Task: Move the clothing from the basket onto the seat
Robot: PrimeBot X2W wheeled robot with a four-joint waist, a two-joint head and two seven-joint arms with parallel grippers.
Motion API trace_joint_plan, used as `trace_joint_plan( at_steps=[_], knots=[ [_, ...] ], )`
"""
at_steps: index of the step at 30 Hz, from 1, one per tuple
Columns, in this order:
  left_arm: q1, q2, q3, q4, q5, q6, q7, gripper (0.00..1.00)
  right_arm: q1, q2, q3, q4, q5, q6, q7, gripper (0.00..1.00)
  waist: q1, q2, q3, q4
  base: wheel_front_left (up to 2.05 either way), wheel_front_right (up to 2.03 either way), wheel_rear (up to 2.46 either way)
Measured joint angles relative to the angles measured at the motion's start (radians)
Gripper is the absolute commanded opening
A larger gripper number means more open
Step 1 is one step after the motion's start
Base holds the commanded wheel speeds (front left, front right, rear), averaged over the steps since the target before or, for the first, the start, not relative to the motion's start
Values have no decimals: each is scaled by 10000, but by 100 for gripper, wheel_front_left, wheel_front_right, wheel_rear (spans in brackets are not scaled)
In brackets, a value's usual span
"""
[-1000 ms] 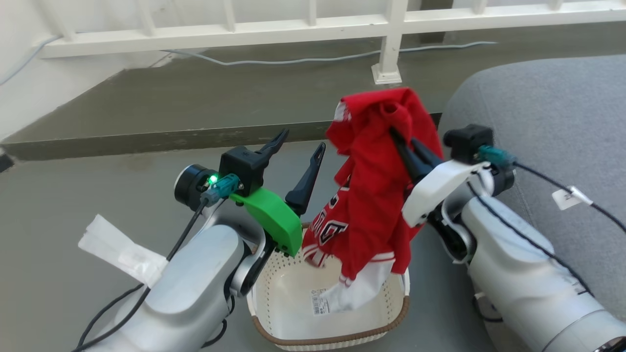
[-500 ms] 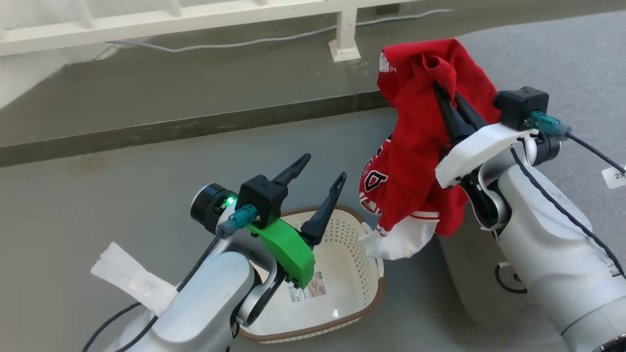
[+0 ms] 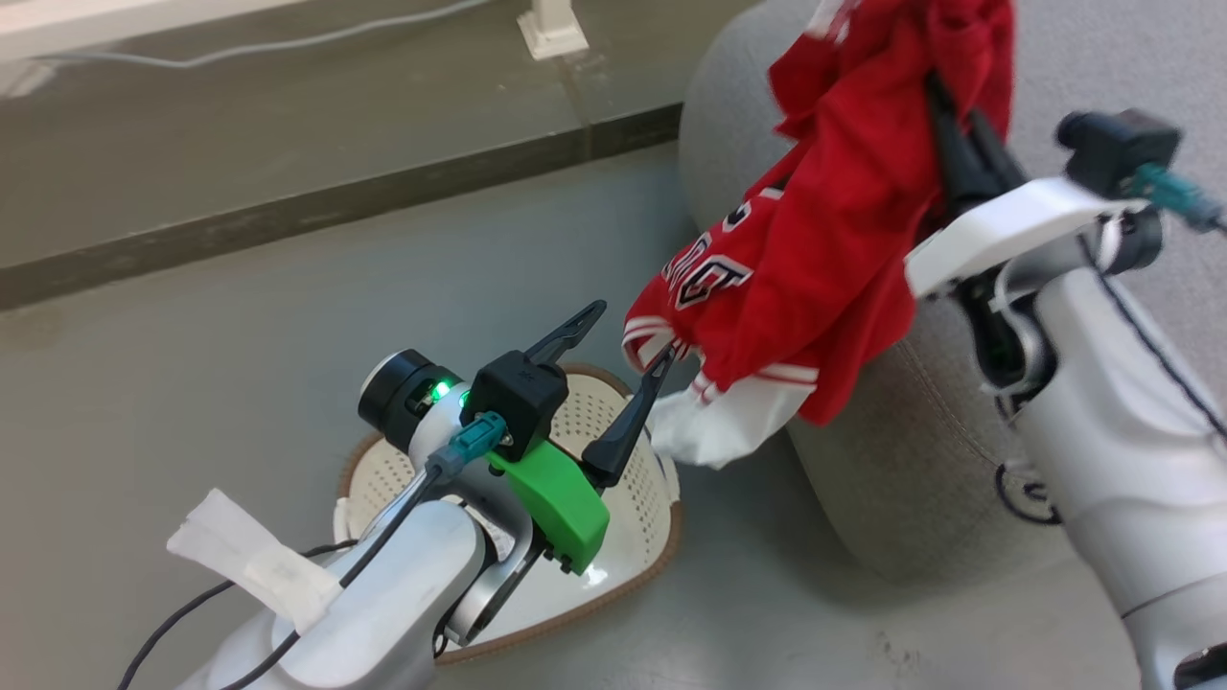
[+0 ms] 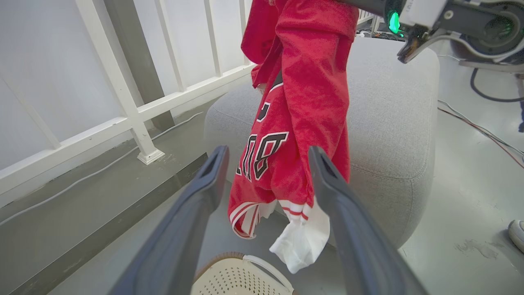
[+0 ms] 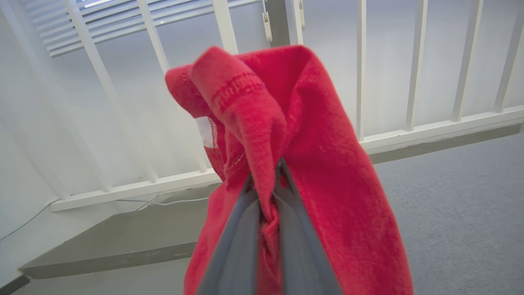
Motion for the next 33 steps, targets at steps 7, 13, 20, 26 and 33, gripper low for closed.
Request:
trace_joint_plan(
  at_steps=[7, 13, 20, 26, 33],
  knots=[
    [-80, 35, -8, -447, 368, 6, 261, 100, -742, -596, -1106, -115, -21, -107, 0, 0, 0, 1, 634, -512, 0, 0, 0],
    [-287, -19, -29, -734, 433, 90, 529, 100, -1710, -1384, -2006, -19, -59, -278, -10, 0, 1, 0, 1138, -661, 0, 0, 0],
    [-543, -63, -42, -1147, 692, 92, 777, 100, -2910, -2203, -2855, 140, -63, -533, -15, 0, 0, 1, 1627, -339, 0, 0, 0],
    [-920, -109, -40, -1519, 972, 109, 999, 100, -3383, -2849, -3381, 332, -69, -616, -27, 0, 0, 0, 2058, 17, 0, 0, 0],
    [-1129, -92, 12, -1768, 1127, 123, 1325, 100, -3344, -3166, -3707, 940, -54, -608, -59, 0, 1, 0, 2711, 360, 0, 0, 0]
  ],
)
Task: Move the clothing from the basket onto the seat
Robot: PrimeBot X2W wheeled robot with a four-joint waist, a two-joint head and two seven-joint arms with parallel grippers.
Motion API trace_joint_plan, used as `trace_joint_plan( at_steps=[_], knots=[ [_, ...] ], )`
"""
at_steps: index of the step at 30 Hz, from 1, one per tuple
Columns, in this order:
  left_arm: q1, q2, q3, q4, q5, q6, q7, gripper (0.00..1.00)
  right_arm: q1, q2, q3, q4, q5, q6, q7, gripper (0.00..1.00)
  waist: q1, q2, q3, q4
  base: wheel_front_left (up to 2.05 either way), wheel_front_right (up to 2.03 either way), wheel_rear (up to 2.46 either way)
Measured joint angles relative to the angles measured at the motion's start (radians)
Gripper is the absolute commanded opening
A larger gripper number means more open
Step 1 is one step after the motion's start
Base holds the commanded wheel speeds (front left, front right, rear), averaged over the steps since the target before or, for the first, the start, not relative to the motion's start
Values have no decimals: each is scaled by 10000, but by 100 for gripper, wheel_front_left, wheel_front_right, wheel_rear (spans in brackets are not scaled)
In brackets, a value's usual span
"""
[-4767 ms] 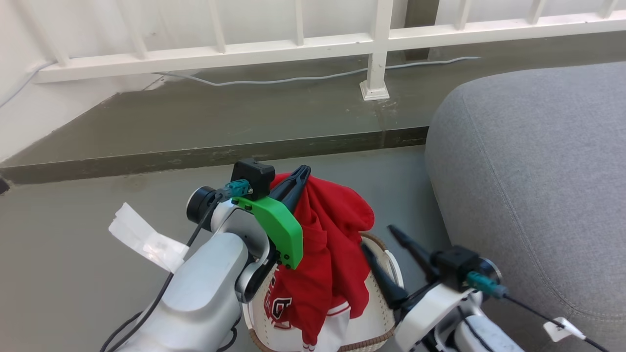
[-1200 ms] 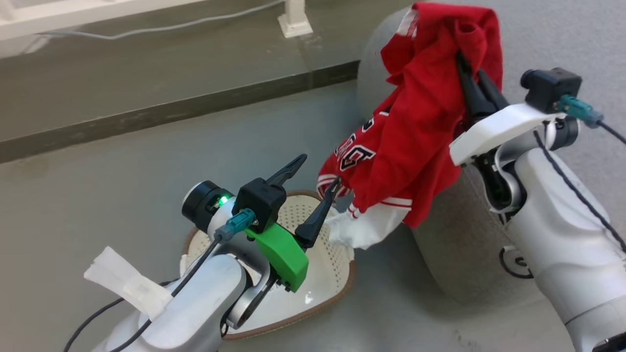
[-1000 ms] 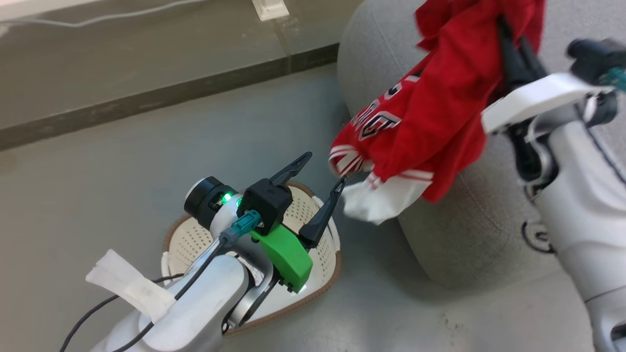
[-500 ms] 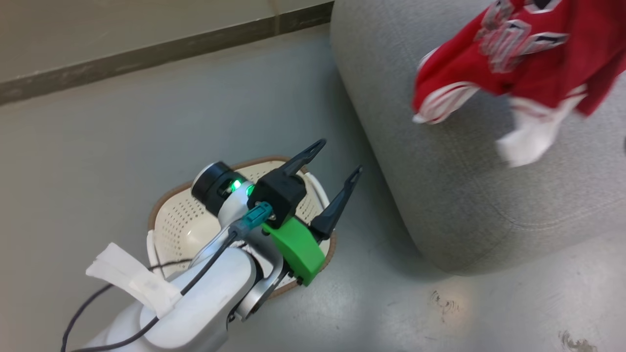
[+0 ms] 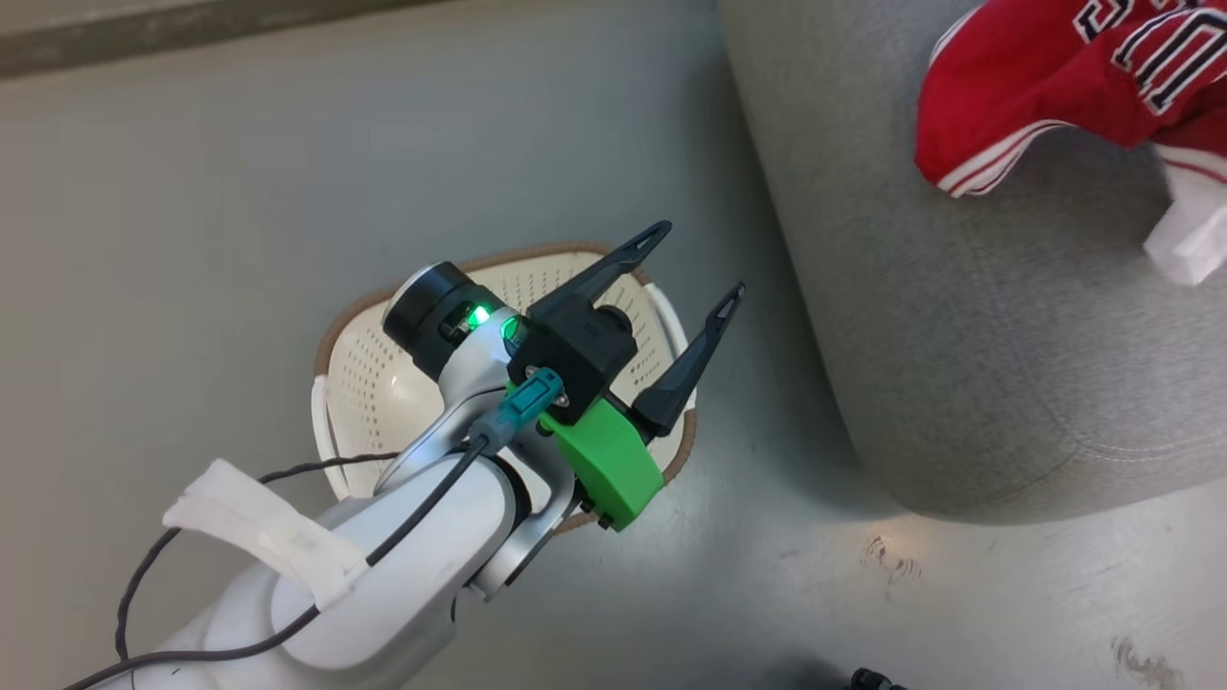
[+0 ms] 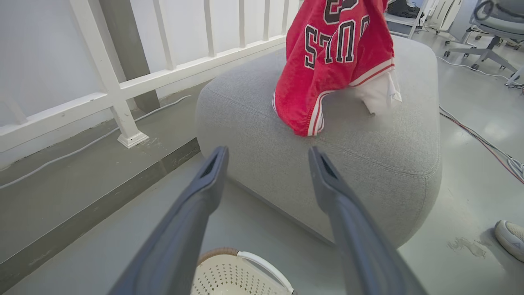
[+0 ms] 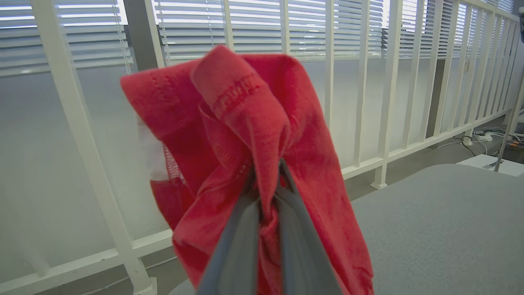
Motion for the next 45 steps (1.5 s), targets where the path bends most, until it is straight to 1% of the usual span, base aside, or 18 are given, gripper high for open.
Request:
trace_joint_plan(
  at_steps=[3, 9, 14, 15, 19, 22, 23, 24, 30, 33, 37, 42, 45],
  knots=[
    [-5, 21, 29, -54, 17, 0, 75, 100, 276, 119, 27, 449, 31, 4, 0, 0, 1, 0, 289, 126, 0, 0, 0],
    [-107, 58, 31, -203, 280, 0, 234, 100, 1006, 629, -178, 1452, 360, -4, 2, 0, 0, 0, 815, 306, 0, 0, 0],
    [-172, 249, 96, -259, 368, 0, 249, 100, 1117, 1066, -299, 2067, 702, 8, 2, 0, 0, 0, 1135, 332, 0, 0, 0],
    [-173, 286, 96, -253, 368, 2, 259, 100, 1125, 1131, -313, 2173, 723, 56, 2, 0, 0, 0, 1170, 314, 0, 0, 0],
    [-183, 290, 82, -251, 383, 15, 290, 100, 1181, 1116, -399, 2579, 807, 142, 2, 0, 0, 0, 1208, 246, 0, 0, 0],
    [-187, 305, 84, -230, 426, 15, 288, 100, 1175, 1156, -391, 2615, 796, 219, 2, 0, 0, 0, 1142, 202, 0, 0, 0],
    [-187, 305, 84, -219, 424, 15, 284, 100, 1175, 1160, -360, 2623, 775, 272, 2, 95, 0, 0, 1108, 189, 0, 0, 0],
    [-187, 303, 79, -205, 426, 15, 282, 100, 1174, 1160, -355, 2621, 715, 274, 2, 100, 0, 0, 1070, 175, 0, 0, 0],
    [-186, 293, 71, -44, 410, 15, 148, 100, 1179, 1174, -107, 2646, 405, 525, 2, 100, 0, 0, 779, 128, 0, 0, 0],
    [-183, 245, 84, -23, 391, 13, 19, 100, 1286, 1179, 33, 2644, 79, 568, 2, 100, 0, 0, 593, 122, 0, 0, 0],
    [-152, 224, 201, 67, 318, 15, -167, 100, 1618, 1206, 61, 2615, -25, 654, 2, 100, 0, 0, 310, 139, 0, 0, 0],
    [53, 207, 351, 251, 217, 15, -389, 100, 1952, 1285, 127, 2111, -407, 825, 2, 100, -1, 0, -98, 183, 0, 0, 0],
    [367, 213, 537, 374, 127, 15, -539, 100, 2098, 1432, 146, 1592, -523, 1005, 2, 100, -1, 0, -356, 230, 0, 0, 0]
  ],
)
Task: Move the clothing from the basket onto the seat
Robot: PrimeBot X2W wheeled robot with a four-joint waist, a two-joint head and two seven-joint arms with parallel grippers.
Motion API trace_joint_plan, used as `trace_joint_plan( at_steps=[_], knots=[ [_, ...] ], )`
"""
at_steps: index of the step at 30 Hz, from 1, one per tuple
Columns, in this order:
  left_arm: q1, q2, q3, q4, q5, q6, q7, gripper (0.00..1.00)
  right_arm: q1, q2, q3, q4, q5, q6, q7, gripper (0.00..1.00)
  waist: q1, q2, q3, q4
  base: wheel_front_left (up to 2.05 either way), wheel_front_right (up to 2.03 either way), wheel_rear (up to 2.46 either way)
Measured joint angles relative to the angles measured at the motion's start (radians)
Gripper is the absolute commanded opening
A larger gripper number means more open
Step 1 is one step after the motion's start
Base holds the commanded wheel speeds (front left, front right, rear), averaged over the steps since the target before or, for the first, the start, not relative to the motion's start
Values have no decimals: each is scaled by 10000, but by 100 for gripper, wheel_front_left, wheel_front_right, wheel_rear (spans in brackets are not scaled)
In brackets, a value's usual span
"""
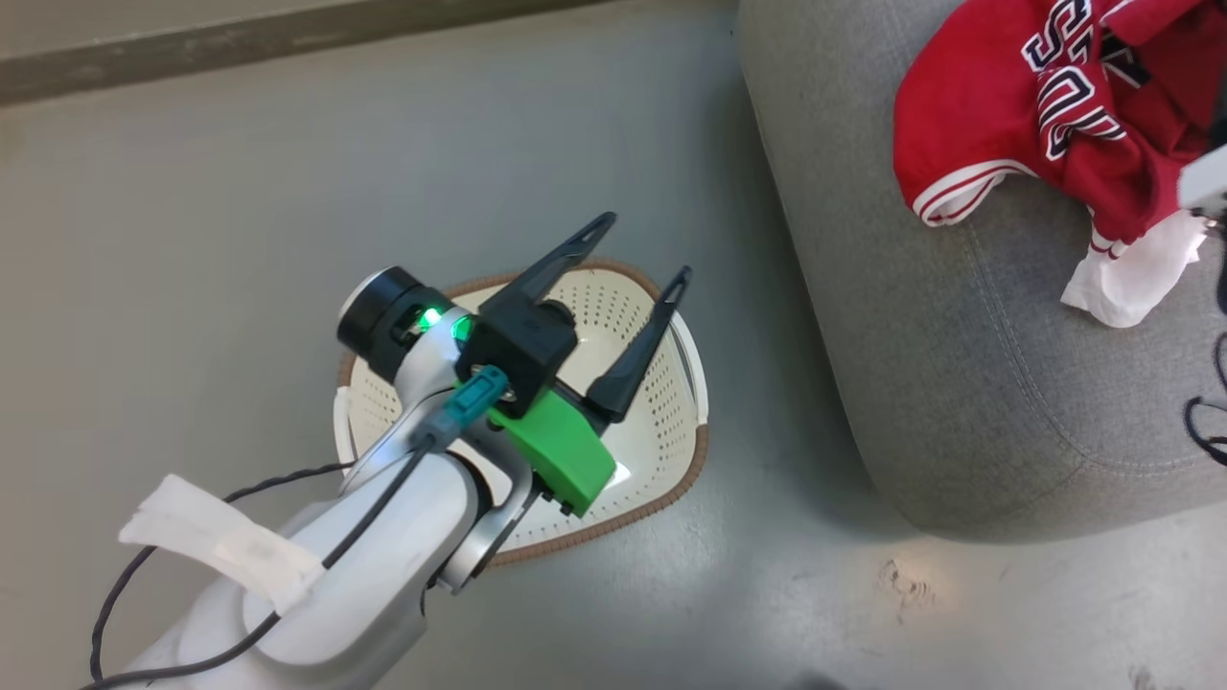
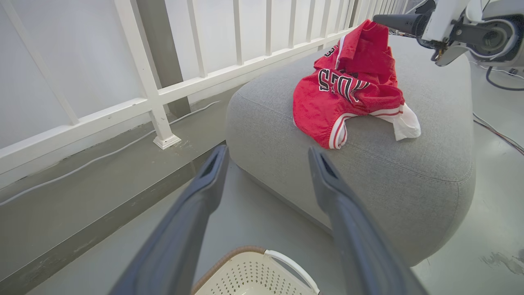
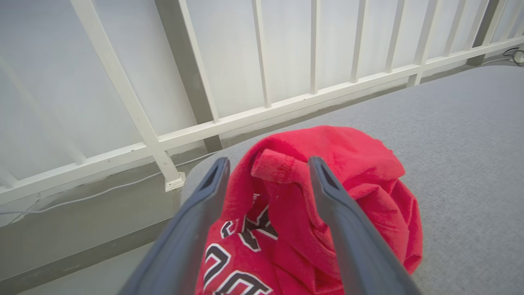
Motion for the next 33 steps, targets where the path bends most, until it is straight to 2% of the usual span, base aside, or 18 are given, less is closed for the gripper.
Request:
trace_joint_plan(
  at_steps=[4, 9, 19, 33],
  knots=[
    [291, 29, 357, 222, -217, 0, -242, 100, 279, 449, 151, -675, -182, 173, 0, 100, 0, 0, -361, 96, 0, 0, 0],
    [672, 69, 673, 397, -349, 0, -382, 100, 847, 706, 347, -1081, -483, 314, 0, 100, 0, 0, -727, 248, 0, 0, 0],
    [1868, 100, 1542, 1009, -583, 0, -792, 100, 2140, 1340, 959, -2008, -1131, 410, 0, 100, 0, 0, -1619, 846, 0, 0, 0],
    [3628, 56, 3848, 2134, -859, 35, -1306, 100, 4039, 2096, 1613, -2685, -1760, 401, 0, 100, -1, -1, -2934, 1691, 0, 0, 0]
  ],
)
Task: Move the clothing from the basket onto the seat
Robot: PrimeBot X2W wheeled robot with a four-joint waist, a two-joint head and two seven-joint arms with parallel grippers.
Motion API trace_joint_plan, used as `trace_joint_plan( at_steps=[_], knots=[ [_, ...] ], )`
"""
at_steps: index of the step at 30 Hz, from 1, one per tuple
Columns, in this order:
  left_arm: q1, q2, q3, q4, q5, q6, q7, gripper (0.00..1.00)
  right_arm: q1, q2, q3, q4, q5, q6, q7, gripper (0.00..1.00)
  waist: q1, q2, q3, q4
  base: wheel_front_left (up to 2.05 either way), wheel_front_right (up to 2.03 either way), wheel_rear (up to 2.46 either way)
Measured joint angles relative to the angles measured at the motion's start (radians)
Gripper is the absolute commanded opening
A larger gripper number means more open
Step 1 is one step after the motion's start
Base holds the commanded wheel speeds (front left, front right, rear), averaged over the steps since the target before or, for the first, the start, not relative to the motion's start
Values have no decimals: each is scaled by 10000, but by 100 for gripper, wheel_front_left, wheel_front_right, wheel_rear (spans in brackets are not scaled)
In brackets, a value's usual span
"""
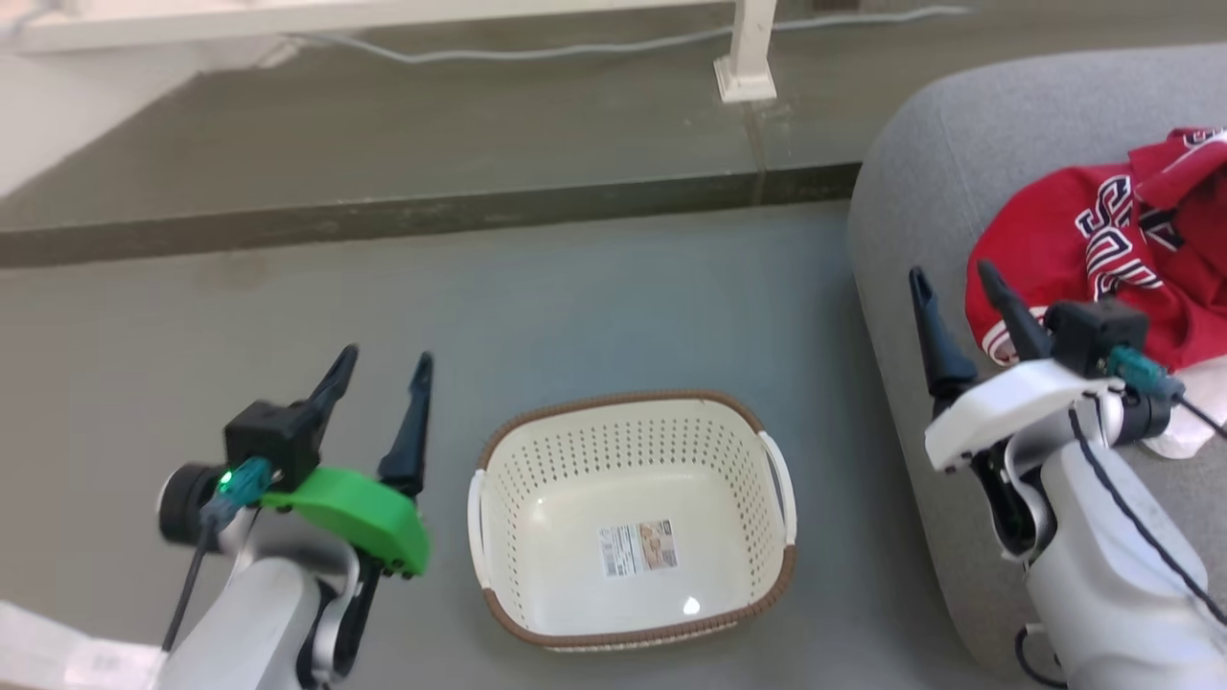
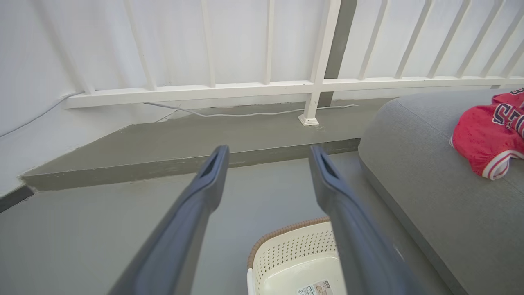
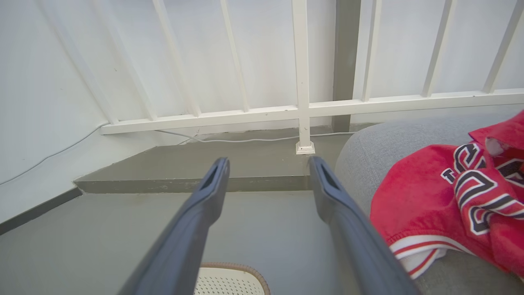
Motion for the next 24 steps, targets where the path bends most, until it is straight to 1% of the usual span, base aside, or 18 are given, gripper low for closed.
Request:
trace_joint_plan(
  at_steps=[6, 8, 12, 16, 17, 21, 24],
  knots=[
    [762, -8, 731, 165, 4, 2, -42, 100, 671, 100, 4, -199, -75, -111, 0, 100, 0, 0, -498, 168, 0, 0, 0],
    [965, -8, 915, 192, 13, 2, -75, 100, 851, 148, -4, -316, -121, -272, 0, 100, 0, 0, -631, 195, 0, 0, 0],
    [1390, -59, 1365, 253, 15, 4, -128, 100, 1206, 169, -81, -541, -130, -414, 0, 100, 0, 0, -860, 200, 0, 0, 0],
    [1791, -92, 1580, 247, 94, 4, -130, 100, 1556, 182, -77, -742, -198, -485, 0, 100, 0, 0, -1026, 139, 0, 0, 0],
    [1871, -130, 1626, 232, 104, 4, -130, 100, 1661, 159, -71, -779, -259, -614, 0, 100, 0, 0, -1062, 119, 0, 0, 0],
    [2076, -345, 1691, 35, 151, 4, -130, 100, 2062, 86, -113, -1030, -322, -729, 0, 100, 0, 1, -1140, 77, 0, 0, 0],
    [2259, -362, 1825, -27, 472, 4, -130, 100, 2192, 8, -184, -1321, -362, -886, 2, 100, 0, 0, -1176, 70, 0, 0, 0]
  ],
)
